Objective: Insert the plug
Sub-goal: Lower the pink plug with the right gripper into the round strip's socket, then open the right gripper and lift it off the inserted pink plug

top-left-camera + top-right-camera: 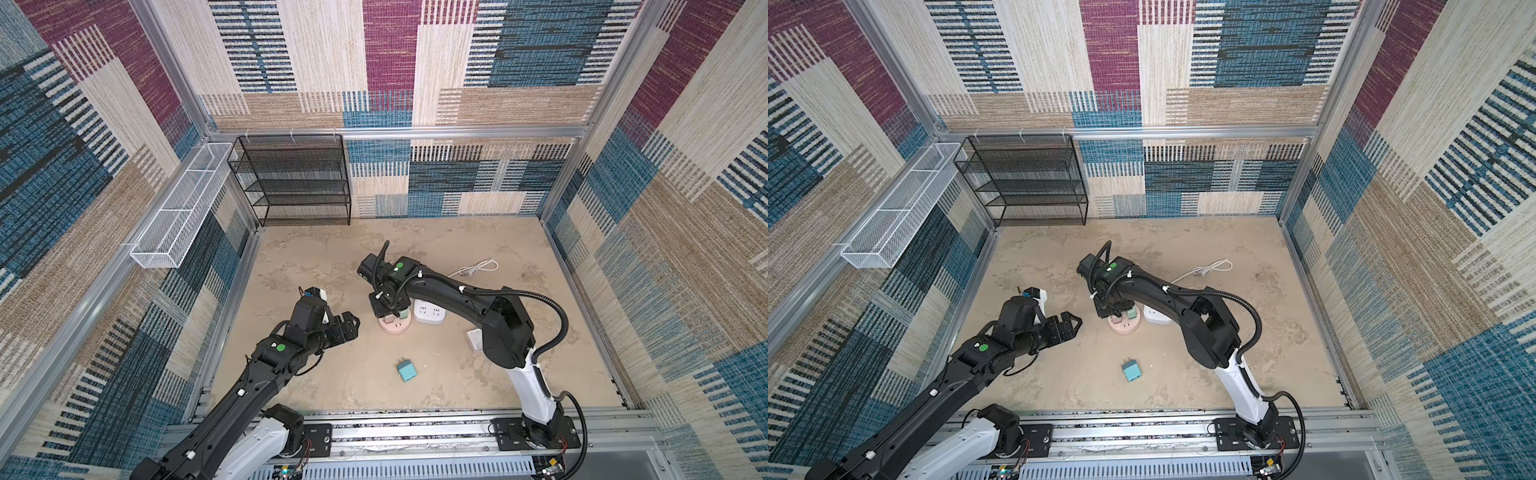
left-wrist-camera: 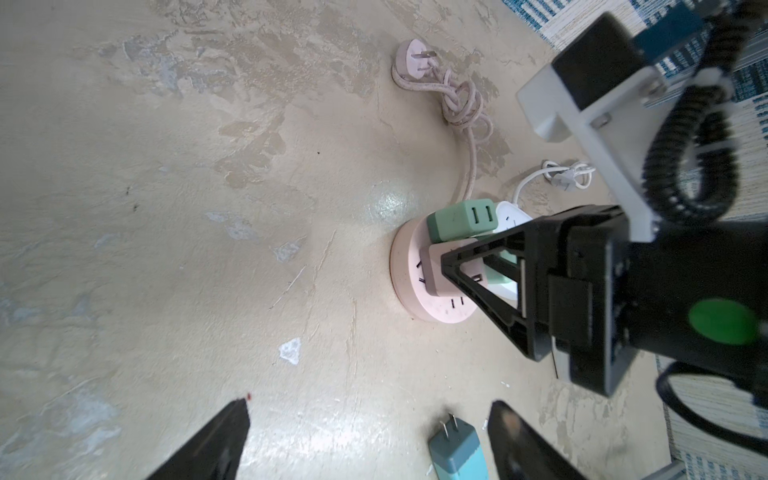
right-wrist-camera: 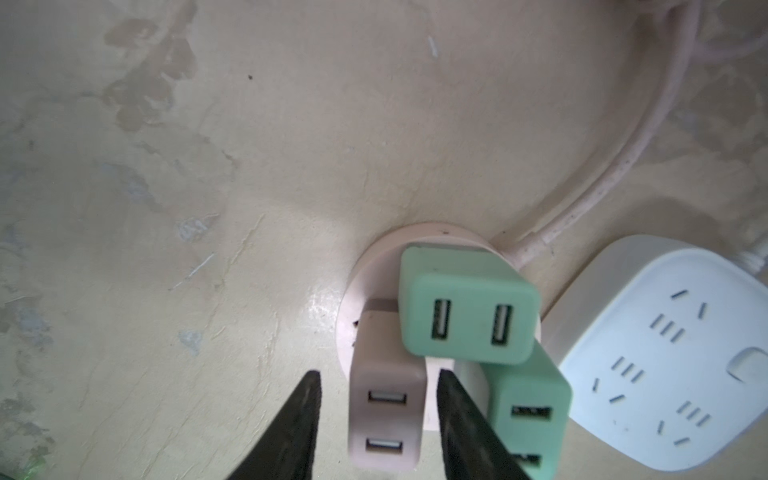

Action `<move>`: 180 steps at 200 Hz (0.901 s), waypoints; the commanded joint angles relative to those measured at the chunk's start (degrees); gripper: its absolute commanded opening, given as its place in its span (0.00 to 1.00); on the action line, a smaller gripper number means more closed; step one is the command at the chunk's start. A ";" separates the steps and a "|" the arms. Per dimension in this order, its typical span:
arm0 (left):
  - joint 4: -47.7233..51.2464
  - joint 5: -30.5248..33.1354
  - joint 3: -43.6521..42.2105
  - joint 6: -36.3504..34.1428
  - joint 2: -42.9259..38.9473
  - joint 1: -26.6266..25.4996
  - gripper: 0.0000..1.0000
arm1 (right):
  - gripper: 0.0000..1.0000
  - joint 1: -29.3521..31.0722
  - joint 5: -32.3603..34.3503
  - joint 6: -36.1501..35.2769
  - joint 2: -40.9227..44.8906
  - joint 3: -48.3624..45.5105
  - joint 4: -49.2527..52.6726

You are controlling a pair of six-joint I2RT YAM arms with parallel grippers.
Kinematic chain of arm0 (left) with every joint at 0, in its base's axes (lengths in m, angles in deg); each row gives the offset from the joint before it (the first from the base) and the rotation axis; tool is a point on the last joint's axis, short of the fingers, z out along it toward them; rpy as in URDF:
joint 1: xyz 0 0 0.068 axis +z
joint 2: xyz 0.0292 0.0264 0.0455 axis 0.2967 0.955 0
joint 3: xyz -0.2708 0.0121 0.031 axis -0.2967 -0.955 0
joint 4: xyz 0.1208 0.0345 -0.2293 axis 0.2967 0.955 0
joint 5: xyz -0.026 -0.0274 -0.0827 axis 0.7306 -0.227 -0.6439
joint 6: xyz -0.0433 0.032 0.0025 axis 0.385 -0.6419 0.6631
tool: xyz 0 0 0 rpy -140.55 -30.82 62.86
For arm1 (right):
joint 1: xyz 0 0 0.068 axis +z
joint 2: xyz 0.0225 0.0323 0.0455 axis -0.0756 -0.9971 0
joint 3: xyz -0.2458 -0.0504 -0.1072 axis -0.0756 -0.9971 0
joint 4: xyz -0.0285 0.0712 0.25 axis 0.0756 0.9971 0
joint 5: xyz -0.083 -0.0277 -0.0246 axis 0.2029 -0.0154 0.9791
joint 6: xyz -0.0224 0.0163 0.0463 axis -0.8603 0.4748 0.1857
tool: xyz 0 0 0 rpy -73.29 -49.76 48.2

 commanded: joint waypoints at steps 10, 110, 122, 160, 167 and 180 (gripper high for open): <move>0.19 0.52 1.03 -2.00 -0.03 0.20 0.95 | 0.55 0.09 1.96 0.58 1.30 1.50 -1.03; -0.92 6.63 0.52 4.56 -2.34 0.65 1.00 | 0.52 -2.68 12.50 8.23 24.33 -17.40 -15.78; -2.05 5.48 0.47 4.90 -2.00 0.59 0.99 | 0.52 -2.75 13.82 8.43 25.99 -21.08 -16.82; -3.98 2.31 1.84 1.88 -0.14 0.59 1.00 | 0.52 -3.59 18.57 11.24 24.74 -25.03 -13.37; -4.39 1.63 1.93 1.37 0.03 0.64 1.00 | 0.53 -3.78 19.82 11.74 23.43 -24.54 -11.58; -4.98 0.47 2.28 0.44 0.51 0.59 1.00 | 0.53 -3.97 21.35 11.81 21.67 -24.66 -10.83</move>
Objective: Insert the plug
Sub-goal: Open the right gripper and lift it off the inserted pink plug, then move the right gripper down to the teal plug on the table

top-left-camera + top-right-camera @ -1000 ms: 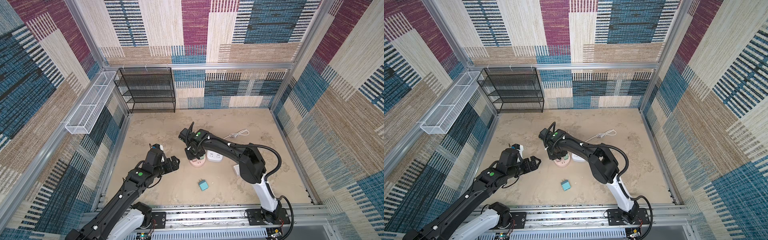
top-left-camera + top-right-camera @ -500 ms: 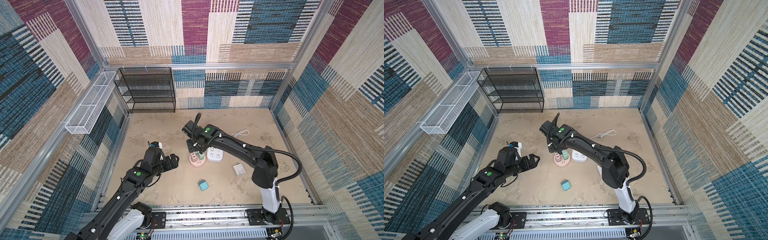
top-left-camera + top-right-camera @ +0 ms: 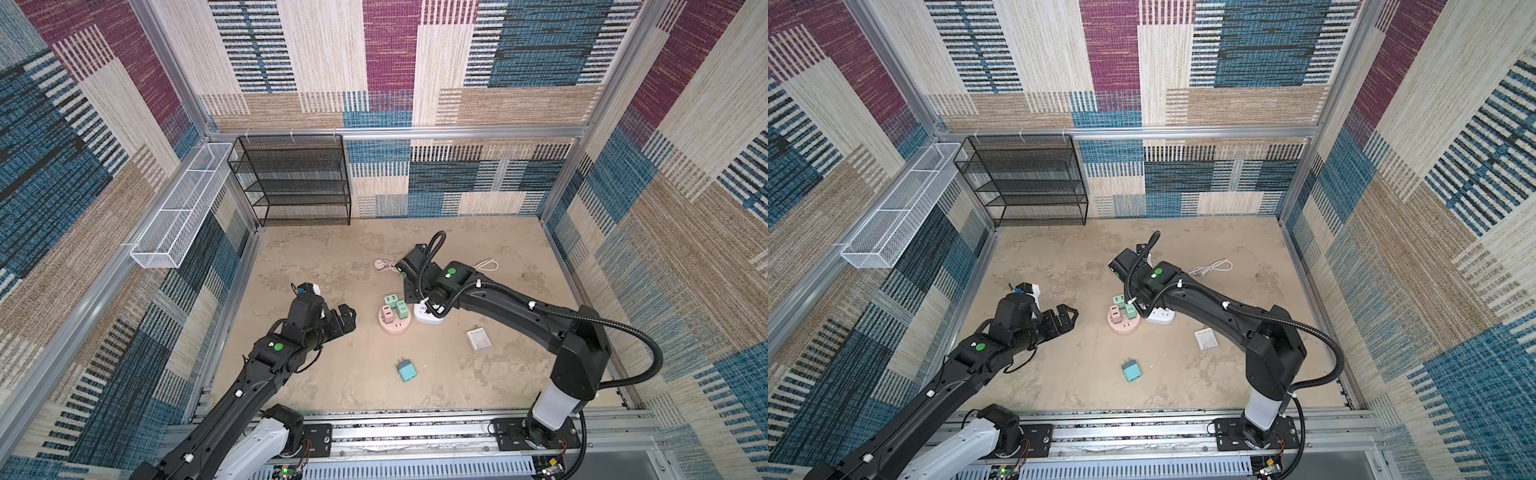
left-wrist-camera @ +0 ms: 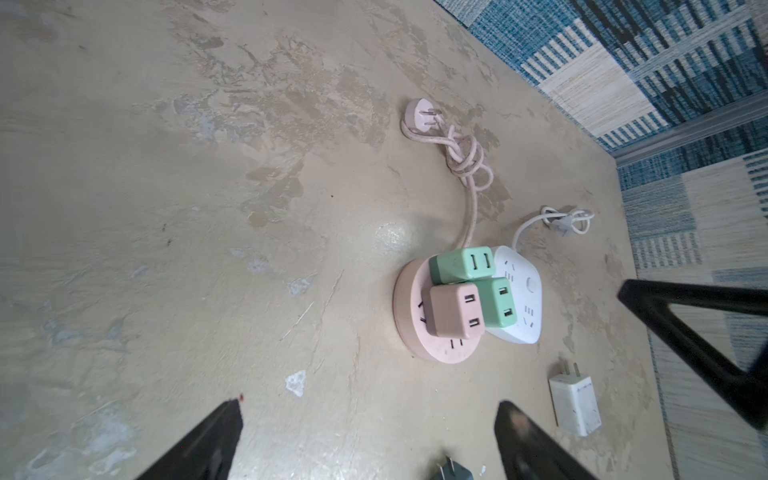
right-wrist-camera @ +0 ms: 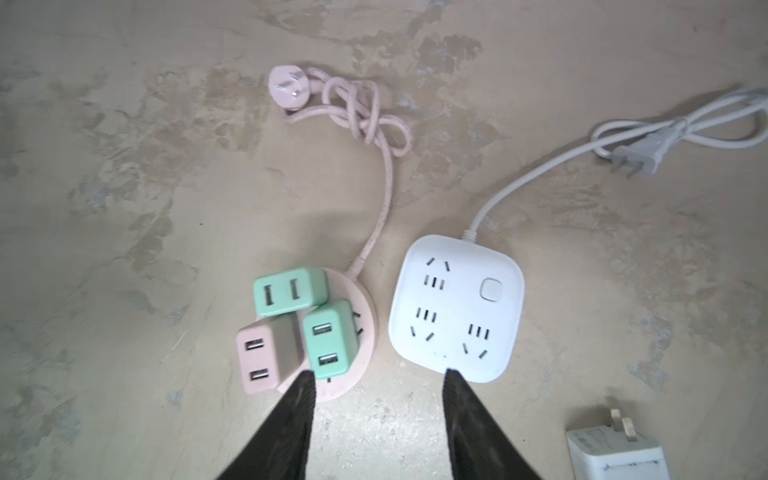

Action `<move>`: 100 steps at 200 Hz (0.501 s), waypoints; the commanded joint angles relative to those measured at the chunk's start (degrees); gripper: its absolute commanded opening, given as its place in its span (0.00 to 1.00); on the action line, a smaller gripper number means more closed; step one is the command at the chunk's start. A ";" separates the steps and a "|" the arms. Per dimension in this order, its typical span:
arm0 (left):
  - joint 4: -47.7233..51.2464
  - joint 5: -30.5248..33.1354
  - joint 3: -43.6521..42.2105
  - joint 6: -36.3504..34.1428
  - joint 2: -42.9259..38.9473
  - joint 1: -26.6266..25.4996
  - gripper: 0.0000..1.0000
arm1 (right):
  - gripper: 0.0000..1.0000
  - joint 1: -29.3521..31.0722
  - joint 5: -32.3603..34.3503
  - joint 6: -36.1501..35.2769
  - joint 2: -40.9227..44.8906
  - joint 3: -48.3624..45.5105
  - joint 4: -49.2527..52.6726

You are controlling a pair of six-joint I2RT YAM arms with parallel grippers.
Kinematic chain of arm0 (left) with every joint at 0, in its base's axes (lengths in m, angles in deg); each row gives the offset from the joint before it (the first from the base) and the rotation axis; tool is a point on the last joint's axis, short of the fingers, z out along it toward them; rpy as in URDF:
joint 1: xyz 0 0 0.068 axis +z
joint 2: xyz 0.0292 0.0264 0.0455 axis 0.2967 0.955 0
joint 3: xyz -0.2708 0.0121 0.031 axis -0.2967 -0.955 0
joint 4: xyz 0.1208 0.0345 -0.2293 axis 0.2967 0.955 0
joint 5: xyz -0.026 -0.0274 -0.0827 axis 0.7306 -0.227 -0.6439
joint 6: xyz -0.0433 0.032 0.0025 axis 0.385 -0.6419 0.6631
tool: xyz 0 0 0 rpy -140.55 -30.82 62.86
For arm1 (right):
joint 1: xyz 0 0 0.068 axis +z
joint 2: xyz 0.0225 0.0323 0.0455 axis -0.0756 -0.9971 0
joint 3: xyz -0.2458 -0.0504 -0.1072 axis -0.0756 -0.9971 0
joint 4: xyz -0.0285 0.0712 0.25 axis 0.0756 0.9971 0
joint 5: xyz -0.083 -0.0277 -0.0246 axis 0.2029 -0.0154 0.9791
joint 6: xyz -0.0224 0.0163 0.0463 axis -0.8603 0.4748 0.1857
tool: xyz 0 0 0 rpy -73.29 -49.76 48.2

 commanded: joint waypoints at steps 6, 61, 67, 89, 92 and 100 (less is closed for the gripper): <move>-2.68 -3.49 1.28 -1.87 1.05 0.04 1.00 | 0.53 -0.50 5.15 1.97 -3.06 -0.18 1.71; -2.09 -3.94 0.90 -1.88 0.98 0.00 0.97 | 0.52 -3.24 0.30 -1.58 -6.61 -3.02 -5.59; -2.23 -3.80 0.70 -1.83 0.71 0.00 0.97 | 0.52 -3.40 0.46 -2.02 -7.26 -2.76 -5.79; -2.27 -3.49 0.00 -1.70 0.17 0.01 0.97 | 0.52 -3.92 0.92 -3.27 -10.20 -1.53 -5.86; -2.27 -3.54 -0.03 -1.78 0.17 0.00 0.97 | 0.52 -3.92 0.85 -3.42 -10.64 -1.24 -5.88; -2.21 -3.50 -0.14 -1.75 0.22 0.00 0.97 | 0.52 -4.03 0.84 -3.75 -11.88 -0.66 -5.93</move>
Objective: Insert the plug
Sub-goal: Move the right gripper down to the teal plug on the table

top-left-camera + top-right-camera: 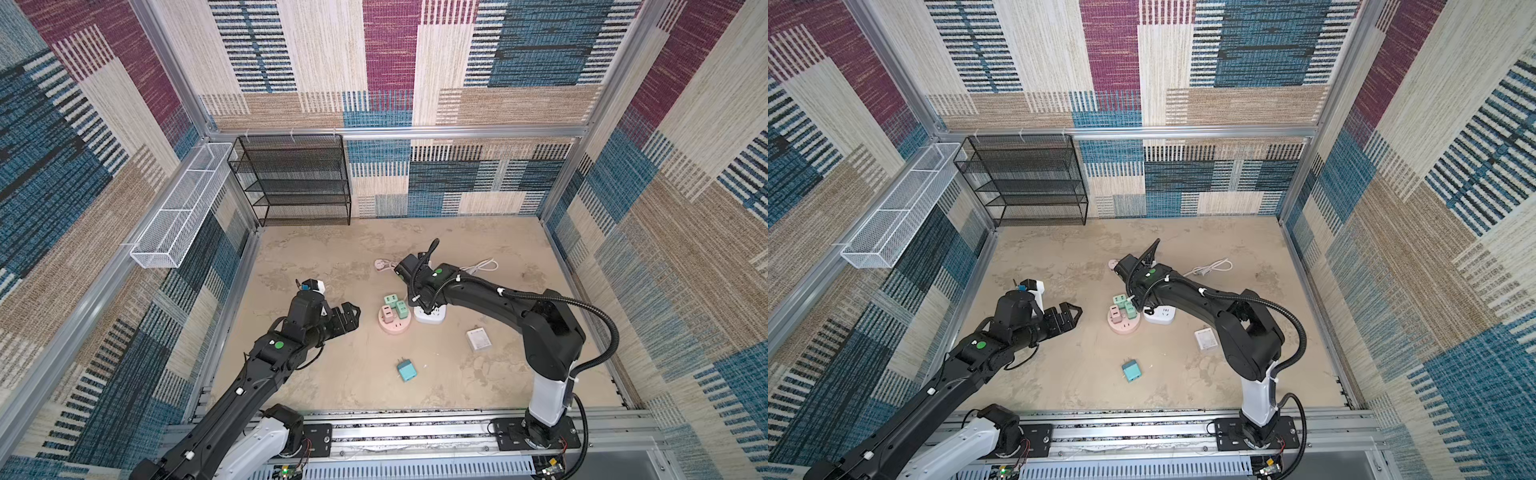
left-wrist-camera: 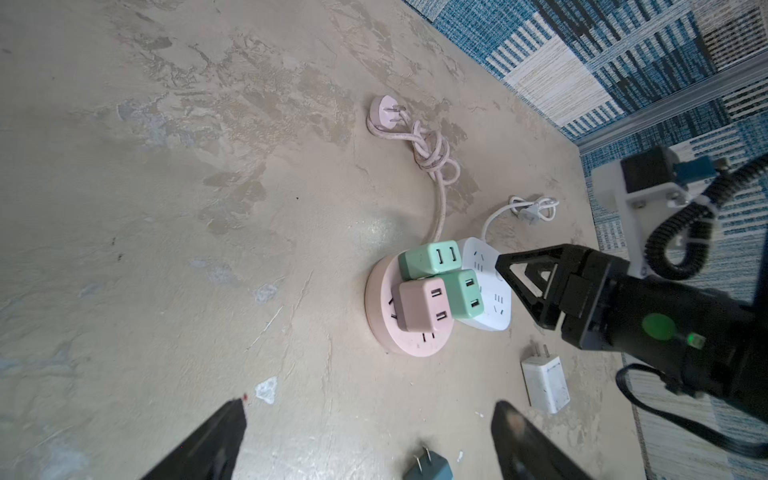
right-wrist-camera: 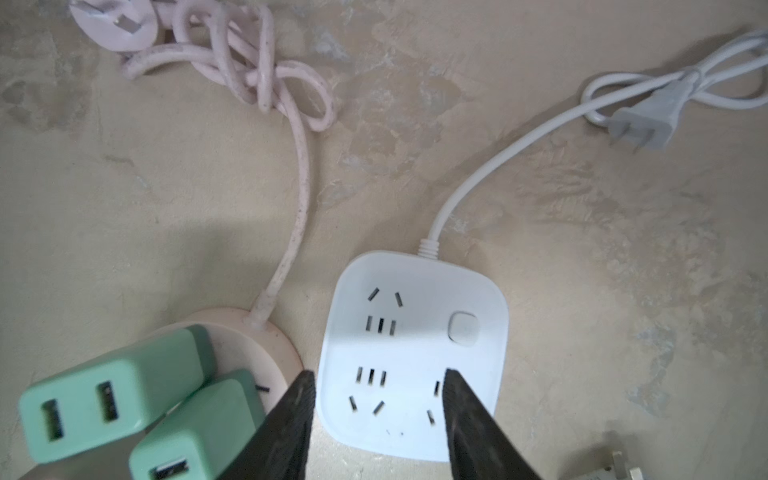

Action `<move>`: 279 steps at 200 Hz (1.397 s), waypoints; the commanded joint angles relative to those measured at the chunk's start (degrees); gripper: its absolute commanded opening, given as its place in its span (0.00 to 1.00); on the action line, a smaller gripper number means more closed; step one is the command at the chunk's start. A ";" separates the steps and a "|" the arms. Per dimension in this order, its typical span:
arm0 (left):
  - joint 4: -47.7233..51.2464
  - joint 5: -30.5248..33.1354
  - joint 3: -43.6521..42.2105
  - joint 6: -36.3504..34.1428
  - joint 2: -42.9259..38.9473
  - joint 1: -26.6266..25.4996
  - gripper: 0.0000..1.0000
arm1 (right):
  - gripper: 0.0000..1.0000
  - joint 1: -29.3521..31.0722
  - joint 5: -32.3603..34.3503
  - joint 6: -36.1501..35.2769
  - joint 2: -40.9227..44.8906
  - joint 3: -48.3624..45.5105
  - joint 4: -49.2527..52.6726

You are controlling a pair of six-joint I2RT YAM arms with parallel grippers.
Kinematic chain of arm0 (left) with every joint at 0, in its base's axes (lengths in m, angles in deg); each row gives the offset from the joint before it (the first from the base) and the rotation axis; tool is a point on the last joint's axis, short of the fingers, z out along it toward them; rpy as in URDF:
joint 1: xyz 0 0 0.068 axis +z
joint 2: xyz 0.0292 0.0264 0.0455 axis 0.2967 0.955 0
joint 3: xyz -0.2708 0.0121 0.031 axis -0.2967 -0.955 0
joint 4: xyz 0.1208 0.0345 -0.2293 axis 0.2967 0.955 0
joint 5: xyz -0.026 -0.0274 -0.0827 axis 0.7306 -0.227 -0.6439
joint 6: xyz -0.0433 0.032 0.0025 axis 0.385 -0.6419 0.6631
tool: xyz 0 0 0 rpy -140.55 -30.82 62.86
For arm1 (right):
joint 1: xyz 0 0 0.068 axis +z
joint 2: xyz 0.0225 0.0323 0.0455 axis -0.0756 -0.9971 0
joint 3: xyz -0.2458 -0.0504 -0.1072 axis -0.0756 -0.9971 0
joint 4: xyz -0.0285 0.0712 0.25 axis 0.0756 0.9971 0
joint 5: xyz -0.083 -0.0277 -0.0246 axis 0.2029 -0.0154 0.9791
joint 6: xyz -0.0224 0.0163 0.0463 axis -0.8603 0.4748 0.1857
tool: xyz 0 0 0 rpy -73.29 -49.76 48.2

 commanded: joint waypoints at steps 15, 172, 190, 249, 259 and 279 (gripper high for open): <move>-0.59 -0.28 -0.52 -0.07 -0.23 0.02 0.97 | 0.52 -0.50 -0.02 -2.07 -4.22 2.44 -2.21; -0.81 -0.15 -1.80 0.37 -0.57 0.08 0.96 | 0.51 -0.77 -0.64 -1.20 -3.68 -1.04 -0.15; -1.02 -0.28 -1.96 0.54 -0.53 0.05 0.96 | 0.51 -0.79 -0.85 -1.03 -2.87 -1.15 0.74; -0.58 -1.46 -1.51 0.54 -0.06 0.01 0.96 | 0.51 2.82 -6.49 -6.64 9.64 -7.47 -6.80; -0.18 -1.55 -1.24 0.20 0.12 0.01 0.96 | 0.50 4.10 -9.20 -8.05 13.70 -11.40 -10.30; 0.25 -1.49 -1.13 -0.11 0.24 0.03 0.96 | 0.49 6.72 -14.99 -8.51 20.63 -18.93 -15.05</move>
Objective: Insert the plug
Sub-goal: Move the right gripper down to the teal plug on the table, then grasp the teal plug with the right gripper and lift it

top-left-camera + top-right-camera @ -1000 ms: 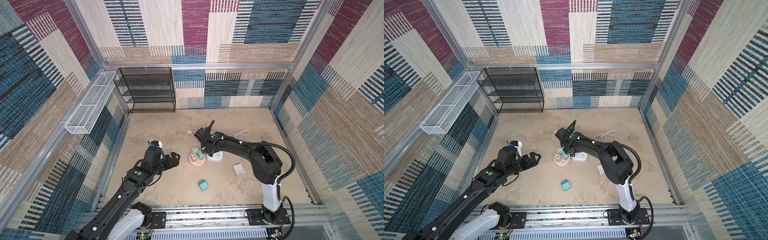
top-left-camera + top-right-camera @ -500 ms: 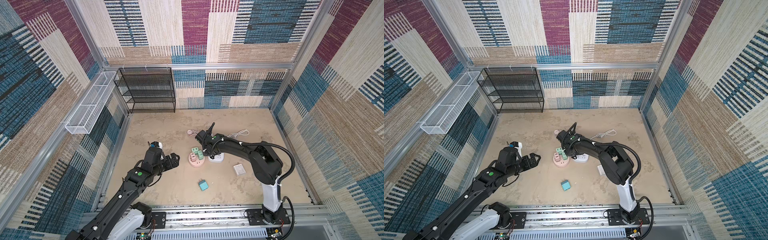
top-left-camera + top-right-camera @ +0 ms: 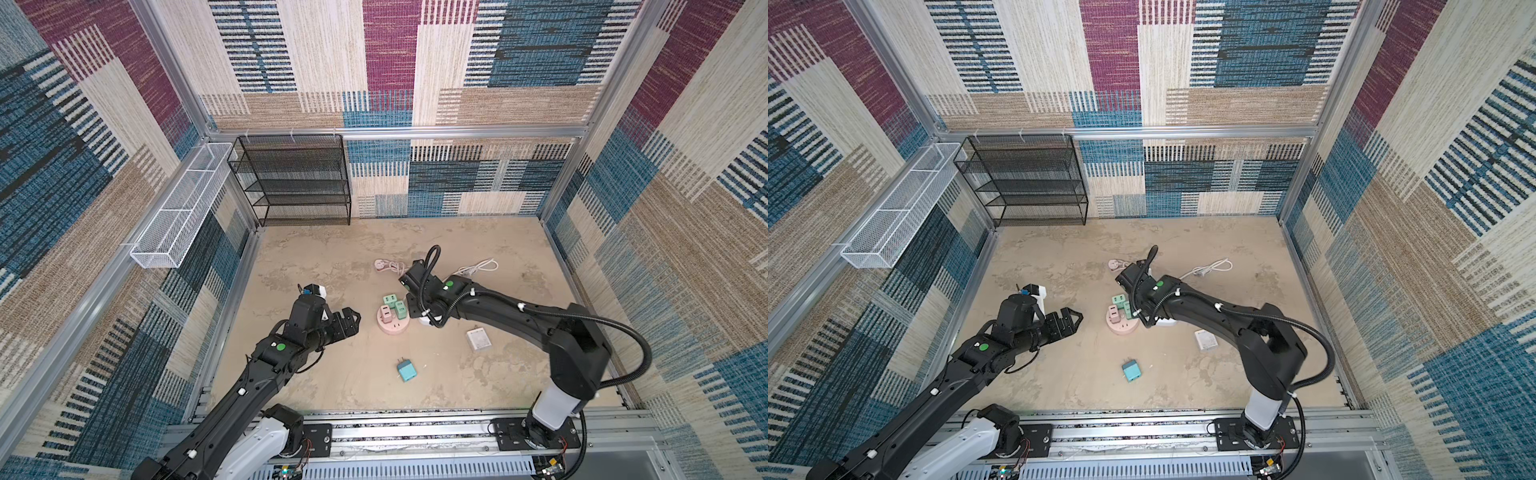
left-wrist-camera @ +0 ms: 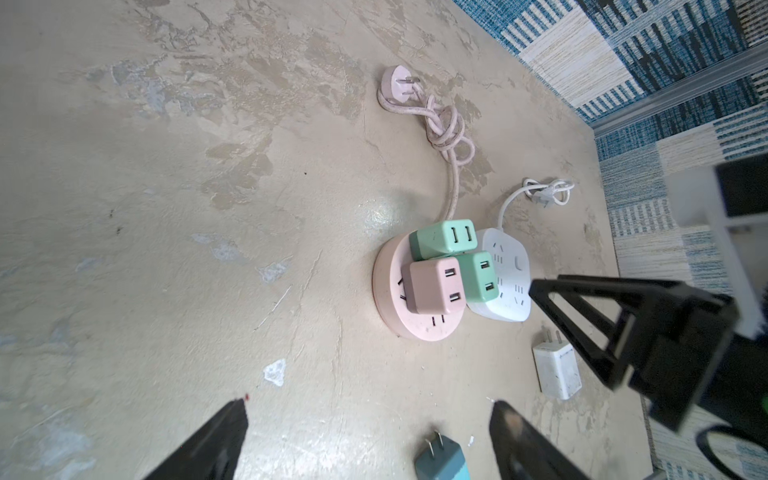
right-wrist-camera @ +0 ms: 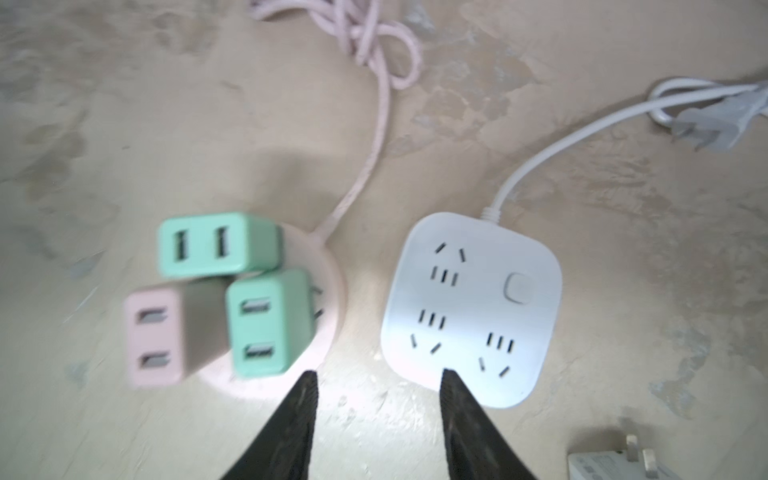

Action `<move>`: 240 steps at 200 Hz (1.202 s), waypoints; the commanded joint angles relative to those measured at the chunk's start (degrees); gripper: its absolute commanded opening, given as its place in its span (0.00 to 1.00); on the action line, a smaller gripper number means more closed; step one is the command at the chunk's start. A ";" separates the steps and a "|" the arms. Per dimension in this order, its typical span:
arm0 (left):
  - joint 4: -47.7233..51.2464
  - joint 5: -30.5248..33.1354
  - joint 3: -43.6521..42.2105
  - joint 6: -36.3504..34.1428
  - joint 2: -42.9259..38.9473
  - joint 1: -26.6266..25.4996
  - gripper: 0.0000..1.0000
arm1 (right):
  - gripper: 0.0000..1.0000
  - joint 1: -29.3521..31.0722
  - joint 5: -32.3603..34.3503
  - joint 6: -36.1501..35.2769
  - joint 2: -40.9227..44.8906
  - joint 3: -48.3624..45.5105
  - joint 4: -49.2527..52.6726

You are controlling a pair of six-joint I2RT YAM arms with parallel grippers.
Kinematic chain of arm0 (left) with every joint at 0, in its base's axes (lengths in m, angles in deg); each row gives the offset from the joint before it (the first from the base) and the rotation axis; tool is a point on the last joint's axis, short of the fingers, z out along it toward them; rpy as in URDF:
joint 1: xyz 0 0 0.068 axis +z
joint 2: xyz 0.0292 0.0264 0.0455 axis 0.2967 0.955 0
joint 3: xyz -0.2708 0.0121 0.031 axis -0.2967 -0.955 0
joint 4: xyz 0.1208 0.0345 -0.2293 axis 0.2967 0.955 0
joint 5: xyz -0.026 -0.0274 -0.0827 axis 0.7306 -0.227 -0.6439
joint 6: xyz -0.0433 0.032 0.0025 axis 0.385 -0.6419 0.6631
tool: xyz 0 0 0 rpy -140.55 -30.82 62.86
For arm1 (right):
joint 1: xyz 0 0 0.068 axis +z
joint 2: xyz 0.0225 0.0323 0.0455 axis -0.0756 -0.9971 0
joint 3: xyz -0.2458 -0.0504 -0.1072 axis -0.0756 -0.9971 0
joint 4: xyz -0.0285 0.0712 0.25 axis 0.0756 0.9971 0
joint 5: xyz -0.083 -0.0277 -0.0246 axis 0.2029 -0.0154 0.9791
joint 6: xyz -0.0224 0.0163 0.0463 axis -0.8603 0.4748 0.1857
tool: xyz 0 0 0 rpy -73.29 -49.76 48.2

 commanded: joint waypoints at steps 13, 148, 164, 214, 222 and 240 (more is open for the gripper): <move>0.69 -0.64 0.74 -0.53 0.19 0.00 0.96 | 0.48 4.01 -7.86 -0.17 8.35 -8.26 -7.34; 3.41 -2.75 2.07 -1.80 1.37 0.01 0.95 | 0.54 13.32 -14.65 5.37 6.04 -14.98 -5.28; 3.81 -2.53 2.15 -2.21 1.36 0.08 0.94 | 0.55 13.79 -14.61 5.09 4.62 -14.25 -4.53; 3.56 -2.66 2.22 -2.46 1.77 0.01 0.94 | 0.56 15.12 -13.57 4.82 1.05 -12.34 -2.10; 3.44 -2.66 2.13 -2.38 1.70 0.01 0.94 | 0.56 15.38 -13.61 5.00 0.58 -12.31 -2.06; 3.05 -2.75 1.73 -2.13 1.77 0.03 0.94 | 0.55 15.70 -13.10 5.47 -0.31 -12.12 -1.38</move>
